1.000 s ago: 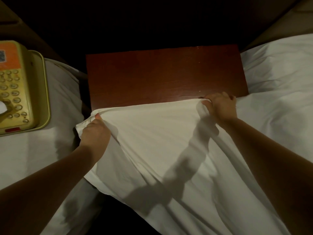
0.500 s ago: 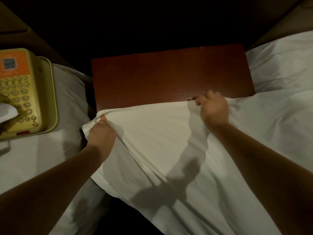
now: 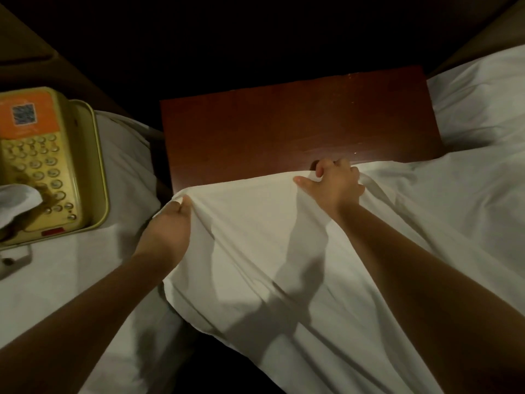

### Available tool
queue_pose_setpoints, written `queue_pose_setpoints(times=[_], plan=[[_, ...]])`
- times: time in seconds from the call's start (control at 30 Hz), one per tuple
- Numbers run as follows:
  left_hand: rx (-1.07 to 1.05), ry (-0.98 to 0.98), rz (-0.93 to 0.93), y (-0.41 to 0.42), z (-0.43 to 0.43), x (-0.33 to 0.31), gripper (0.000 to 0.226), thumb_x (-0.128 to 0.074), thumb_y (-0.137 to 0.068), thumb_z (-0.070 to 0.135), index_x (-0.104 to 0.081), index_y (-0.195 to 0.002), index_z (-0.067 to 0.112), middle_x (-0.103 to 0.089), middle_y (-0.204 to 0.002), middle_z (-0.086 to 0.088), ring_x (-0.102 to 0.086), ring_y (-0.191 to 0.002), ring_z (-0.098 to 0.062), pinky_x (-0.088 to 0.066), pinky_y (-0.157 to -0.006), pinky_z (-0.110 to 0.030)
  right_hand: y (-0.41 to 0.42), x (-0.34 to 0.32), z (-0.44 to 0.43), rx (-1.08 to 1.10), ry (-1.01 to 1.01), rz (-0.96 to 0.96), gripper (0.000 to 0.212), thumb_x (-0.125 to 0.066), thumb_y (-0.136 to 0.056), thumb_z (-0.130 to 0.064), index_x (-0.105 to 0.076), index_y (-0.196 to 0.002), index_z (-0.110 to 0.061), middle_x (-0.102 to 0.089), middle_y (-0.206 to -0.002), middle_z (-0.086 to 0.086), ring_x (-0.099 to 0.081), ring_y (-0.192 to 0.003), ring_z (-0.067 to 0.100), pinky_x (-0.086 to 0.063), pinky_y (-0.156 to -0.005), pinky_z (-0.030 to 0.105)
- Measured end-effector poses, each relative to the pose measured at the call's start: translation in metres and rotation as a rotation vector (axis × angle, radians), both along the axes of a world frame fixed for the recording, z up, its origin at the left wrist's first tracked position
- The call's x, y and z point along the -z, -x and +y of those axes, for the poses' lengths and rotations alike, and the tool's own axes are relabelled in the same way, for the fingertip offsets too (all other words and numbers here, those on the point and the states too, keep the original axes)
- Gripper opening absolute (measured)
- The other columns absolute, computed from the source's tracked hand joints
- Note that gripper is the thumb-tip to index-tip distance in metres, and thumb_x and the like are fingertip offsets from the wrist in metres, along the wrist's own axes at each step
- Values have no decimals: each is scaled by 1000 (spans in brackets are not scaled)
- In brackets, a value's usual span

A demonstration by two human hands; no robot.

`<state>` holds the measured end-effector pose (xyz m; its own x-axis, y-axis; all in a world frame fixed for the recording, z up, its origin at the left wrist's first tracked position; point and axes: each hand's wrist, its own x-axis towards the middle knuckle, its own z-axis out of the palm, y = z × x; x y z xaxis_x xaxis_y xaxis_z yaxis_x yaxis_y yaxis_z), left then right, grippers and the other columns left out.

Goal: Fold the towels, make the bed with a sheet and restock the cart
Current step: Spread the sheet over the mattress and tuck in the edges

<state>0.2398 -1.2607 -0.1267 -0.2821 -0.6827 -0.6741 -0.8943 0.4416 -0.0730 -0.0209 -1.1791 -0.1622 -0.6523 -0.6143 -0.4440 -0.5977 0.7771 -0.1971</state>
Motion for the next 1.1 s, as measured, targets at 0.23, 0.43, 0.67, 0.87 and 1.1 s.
queue_pose_setpoints(times=[0.23, 0.43, 0.67, 0.87, 1.1], plan=[[-96, 33, 804, 77, 28, -57, 54, -51, -80, -11, -62, -121, 22, -61, -111, -10, -60, -96, -31, -39, -82, -30, 8, -12, -12, 49, -111, -98, 48, -65, -77, -61, -59, -104, -21, -51, -118, 6, -46, -116, 29, -42, -96, 50], [240, -143, 513, 192, 39, 10, 32, -34, -95, 9, -37, -127, 11, -59, -110, -14, -59, -91, -32, -32, -61, -33, 25, -17, -5, 70, 3, -234, 15, -46, -86, -26, -60, -87, -23, -56, -113, 11, -53, -107, 31, -43, -89, 35], [139, -52, 558, 185, 61, 41, 44, -29, -101, 25, -25, -145, 23, -50, -133, -4, -57, -104, -28, -41, -74, -34, 40, -7, 3, -14, 33, -336, 26, -55, -80, -12, -55, -99, -29, -50, -99, -5, -51, -103, 19, -42, -90, 30], [367, 143, 659, 197, 69, 51, 52, -67, -84, 17, -52, -133, 26, -61, -97, -6, -61, -69, -25, -37, -50, -25, 43, -6, 53, 236, 462, -329, 34, -52, -84, -7, -56, -119, -6, -57, -109, 5, -52, -89, 11, -42, -84, 16], [356, 135, 610, 196, 70, 58, 64, -47, -91, 8, -31, -145, 37, -51, -121, -4, -57, -91, -25, -41, -64, -28, 61, 1, 152, 232, 221, 106, 33, -51, -94, -17, -51, -126, -12, -49, -130, 13, -45, -118, 29, -36, -103, 41]])
